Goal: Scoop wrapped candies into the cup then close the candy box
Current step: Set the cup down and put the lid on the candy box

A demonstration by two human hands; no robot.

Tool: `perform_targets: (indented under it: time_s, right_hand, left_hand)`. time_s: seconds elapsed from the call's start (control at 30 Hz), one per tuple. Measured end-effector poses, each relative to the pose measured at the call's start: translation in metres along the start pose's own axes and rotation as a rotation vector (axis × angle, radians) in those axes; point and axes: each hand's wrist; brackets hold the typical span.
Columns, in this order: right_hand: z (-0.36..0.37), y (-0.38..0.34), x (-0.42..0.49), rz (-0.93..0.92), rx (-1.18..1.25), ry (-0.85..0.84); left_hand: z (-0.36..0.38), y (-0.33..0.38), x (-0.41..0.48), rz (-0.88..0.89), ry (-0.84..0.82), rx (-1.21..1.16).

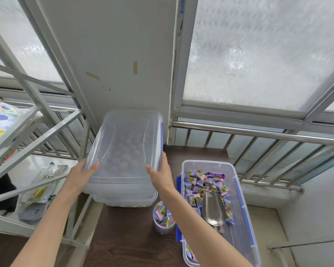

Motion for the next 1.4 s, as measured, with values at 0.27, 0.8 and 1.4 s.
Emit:
perform_targets:
  time_s: [0.27, 0.8, 1.4]
  right_hand:
    - [-0.088, -0.004, -0.051, -0.158, 0.115, 0.156]
    - [-0.248, 0.159, -0.147, 0.051, -0.025, 0.448]
    - [-0.255, 0.197, -0.122, 0.119, -0.061, 0.414]
  left_hand:
    - [0.049, 0.033, -0.060, 0.186, -0.004, -0.038]
    - [0.238, -0.064, -0.184, -0.030, -0.328, 0.025]
    - [0.269, -0.098, -0.177, -0.096, -0.313, 0.049]
Point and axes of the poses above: each hand's wrist, its own x-axis towards the middle knuckle, its own z-axis out of the palm, y = z × x
